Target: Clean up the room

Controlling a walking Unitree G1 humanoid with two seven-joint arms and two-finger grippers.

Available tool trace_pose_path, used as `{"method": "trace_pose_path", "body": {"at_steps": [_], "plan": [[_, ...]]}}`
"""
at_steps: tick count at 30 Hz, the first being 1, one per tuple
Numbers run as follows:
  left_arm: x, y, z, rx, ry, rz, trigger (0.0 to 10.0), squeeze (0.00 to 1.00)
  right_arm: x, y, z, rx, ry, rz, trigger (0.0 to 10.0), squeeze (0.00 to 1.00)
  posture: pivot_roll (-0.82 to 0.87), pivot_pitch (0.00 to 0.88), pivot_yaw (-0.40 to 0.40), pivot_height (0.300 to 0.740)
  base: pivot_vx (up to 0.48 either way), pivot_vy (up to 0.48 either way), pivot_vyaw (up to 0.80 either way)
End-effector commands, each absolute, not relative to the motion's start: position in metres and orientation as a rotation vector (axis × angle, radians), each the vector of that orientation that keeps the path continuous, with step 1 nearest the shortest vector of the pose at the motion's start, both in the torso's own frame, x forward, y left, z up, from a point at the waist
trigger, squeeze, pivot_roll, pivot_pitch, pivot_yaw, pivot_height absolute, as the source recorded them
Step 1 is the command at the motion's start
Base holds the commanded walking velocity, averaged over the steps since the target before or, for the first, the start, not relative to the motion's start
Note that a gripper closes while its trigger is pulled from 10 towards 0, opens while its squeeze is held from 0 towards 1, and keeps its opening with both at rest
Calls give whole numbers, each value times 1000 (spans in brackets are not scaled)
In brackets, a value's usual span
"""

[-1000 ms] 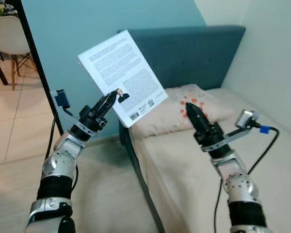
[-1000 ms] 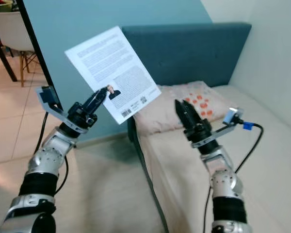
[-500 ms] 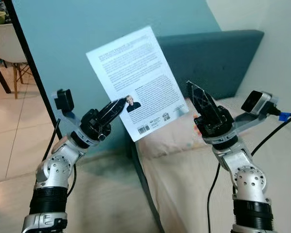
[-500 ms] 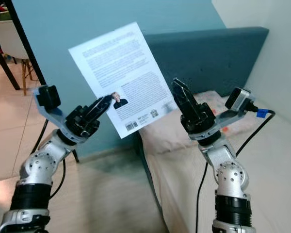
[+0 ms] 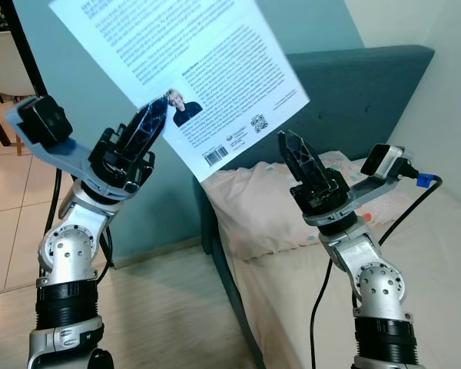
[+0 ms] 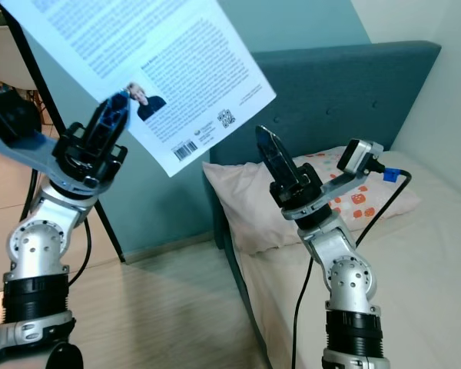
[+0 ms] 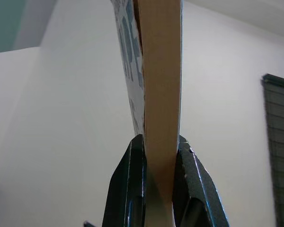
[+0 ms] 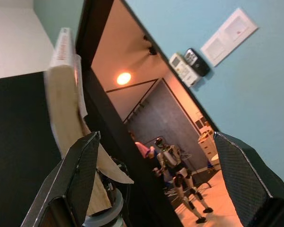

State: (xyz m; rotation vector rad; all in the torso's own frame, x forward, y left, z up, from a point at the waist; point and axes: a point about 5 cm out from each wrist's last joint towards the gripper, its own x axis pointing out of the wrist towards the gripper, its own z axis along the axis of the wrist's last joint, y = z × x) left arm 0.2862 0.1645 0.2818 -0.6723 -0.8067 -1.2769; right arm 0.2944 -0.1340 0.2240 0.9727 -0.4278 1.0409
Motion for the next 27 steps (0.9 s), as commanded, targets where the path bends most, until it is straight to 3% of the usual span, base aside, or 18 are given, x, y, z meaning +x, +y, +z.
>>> {"method": "trace_pose_path", "body": {"at_steps": [1,13,27], "plan": [[281,162,286,-649,-820,-1320,10000,0,291,-132,228,971,-432,1054,10000,0,-73,0,-53,731,0,0,0],[279,156,280,-688,-786,-1305,10000,0,264,-114,237,938,-420,1326,10000,0,-68,0,-54,731,0,0,0],[275,151,280,-689,-779,-1337,10000,0,271,-114,242,939,-446,1239,10000,0,-69,0,-50,731,0,0,0]]}}
